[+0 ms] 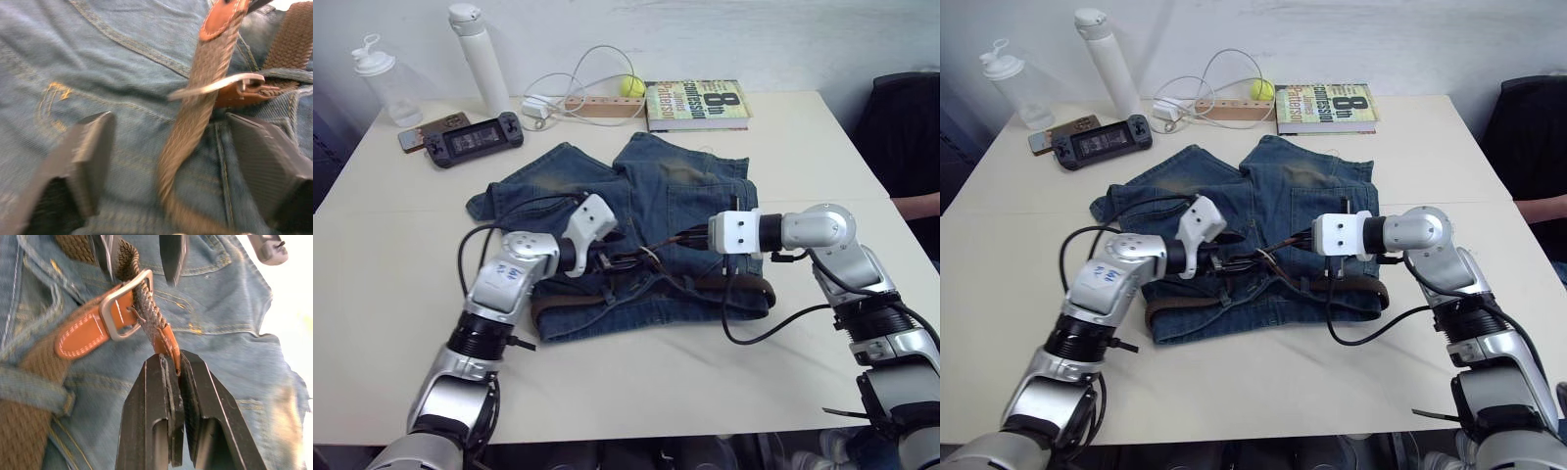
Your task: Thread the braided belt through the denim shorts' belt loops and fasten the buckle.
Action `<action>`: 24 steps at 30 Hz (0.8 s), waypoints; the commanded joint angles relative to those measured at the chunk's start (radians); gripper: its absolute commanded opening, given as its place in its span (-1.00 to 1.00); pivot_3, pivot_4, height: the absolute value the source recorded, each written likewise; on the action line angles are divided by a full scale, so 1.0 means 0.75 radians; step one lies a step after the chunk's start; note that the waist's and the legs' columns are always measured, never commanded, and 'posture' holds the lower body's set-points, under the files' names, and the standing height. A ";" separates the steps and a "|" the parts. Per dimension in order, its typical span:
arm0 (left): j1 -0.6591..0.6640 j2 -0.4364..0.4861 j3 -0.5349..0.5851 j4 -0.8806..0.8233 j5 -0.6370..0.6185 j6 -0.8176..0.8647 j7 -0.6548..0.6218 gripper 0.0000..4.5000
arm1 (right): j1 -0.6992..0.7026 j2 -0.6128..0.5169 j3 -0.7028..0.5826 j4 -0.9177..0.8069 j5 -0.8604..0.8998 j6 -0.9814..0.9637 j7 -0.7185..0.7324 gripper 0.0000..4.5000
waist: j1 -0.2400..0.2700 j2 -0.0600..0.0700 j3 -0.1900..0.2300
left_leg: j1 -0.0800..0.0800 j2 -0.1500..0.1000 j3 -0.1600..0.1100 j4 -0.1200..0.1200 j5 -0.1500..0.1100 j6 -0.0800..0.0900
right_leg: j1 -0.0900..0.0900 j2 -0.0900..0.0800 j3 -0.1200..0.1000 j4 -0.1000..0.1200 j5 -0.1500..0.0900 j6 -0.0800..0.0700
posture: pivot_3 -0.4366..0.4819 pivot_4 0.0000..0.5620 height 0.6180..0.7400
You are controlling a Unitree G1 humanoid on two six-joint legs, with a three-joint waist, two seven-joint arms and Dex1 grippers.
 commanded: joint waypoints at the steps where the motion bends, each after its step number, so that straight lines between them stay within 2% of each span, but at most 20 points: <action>1: 0.023 0.114 0.139 -0.150 -0.175 0.164 -0.115 0.99 | -0.033 -0.119 -0.107 0.074 0.012 -0.136 0.023 -1.00 | 0.001 0.000 0.000 | 0.000 0.000 0.000 0.000 0.000 0.000 | 0.000 0.000 0.000 0.000 0.000 0.000 | -0.05 -0.47 0.92; 6: -0.042 0.069 0.185 -0.168 -0.245 0.225 -0.083 0.99 | -0.080 -0.197 -0.139 0.135 0.015 -0.167 0.051 -1.00 | 0.006 0.000 0.000 | 0.000 0.000 0.000 0.000 0.000 0.000 | 0.000 0.000 0.000 0.000 0.000 0.000 | -0.05 -0.47 0.92; 9: -0.141 -0.114 0.221 -0.146 -0.293 0.250 0.060 0.99 | -0.128 -0.214 -0.150 0.094 0.077 -0.051 0.121 -1.00 | 0.009 0.000 0.000 | 0.000 -0.001 -0.001 0.000 0.000 0.001 | 0.002 -0.002 -0.001 -0.001 0.000 0.000 | -0.05 -0.47 0.92; 11: -0.162 -0.199 0.168 -0.138 -0.259 0.222 0.132 0.99 | -0.142 -0.202 -0.149 0.023 0.130 0.052 0.143 -1.00 | 0.008 0.000 0.000 | 0.000 -0.001 -0.001 0.000 0.000 0.001 | 0.002 -0.002 -0.002 -0.001 0.000 0.000 | -0.05 -0.47 0.92; 14: -0.167 -0.232 0.049 -0.114 -0.149 0.159 0.182 0.99 | -0.132 -0.191 -0.136 -0.068 0.168 0.155 0.161 -1.00 | 0.010 0.000 0.000 | -0.001 -0.001 -0.001 0.002 0.000 0.001 | 0.002 -0.002 -0.003 -0.001 0.000 0.001 | -0.05 -0.47 0.92; 17: -0.182 -0.283 -0.008 -0.054 -0.101 0.106 0.234 0.99 | -0.119 -0.181 -0.139 -0.158 0.193 0.257 0.158 -1.00 | -0.001 0.000 0.000 | -0.001 0.000 -0.001 0.001 0.000 0.001 | 0.002 0.000 -0.001 -0.001 0.000 0.001 | -0.05 -0.47 0.92; 21: -0.192 -0.290 -0.101 0.023 -0.009 0.004 0.252 0.99 | -0.114 -0.175 -0.149 -0.237 0.207 0.350 0.143 -1.00 | 0.006 0.000 0.000 | 0.000 0.001 -0.001 0.001 0.000 -0.001 | 0.000 0.001 -0.001 0.000 0.000 0.000 | -0.05 -0.47 0.92; 22: -0.198 -0.302 -0.095 0.039 -0.009 -0.009 0.260 0.74 | -0.112 -0.176 -0.152 -0.251 0.207 0.366 0.139 -1.00 | 0.008 0.000 0.000 | 0.000 0.001 -0.001 0.001 0.000 -0.001 | 0.001 0.001 -0.001 0.000 0.000 0.000 | -0.05 -0.47 0.92; 23: -0.204 -0.323 -0.073 0.052 -0.024 -0.018 0.265 0.66 | -0.104 -0.182 -0.153 -0.264 0.201 0.377 0.136 -1.00 | 0.009 0.000 0.000 | -0.001 0.001 -0.001 0.001 0.000 -0.001 | 0.001 0.001 -0.001 0.000 0.000 0.001 | -0.05 -0.47 0.92; 24: -0.207 -0.335 -0.060 0.060 -0.035 -0.026 0.266 0.46 | -0.098 -0.186 -0.154 -0.272 0.197 0.385 0.135 -1.00 | 0.011 0.000 0.000 | -0.001 0.001 -0.001 0.001 0.000 -0.001 | 0.000 0.001 -0.001 0.000 0.000 0.000 | -0.05 -0.47 0.92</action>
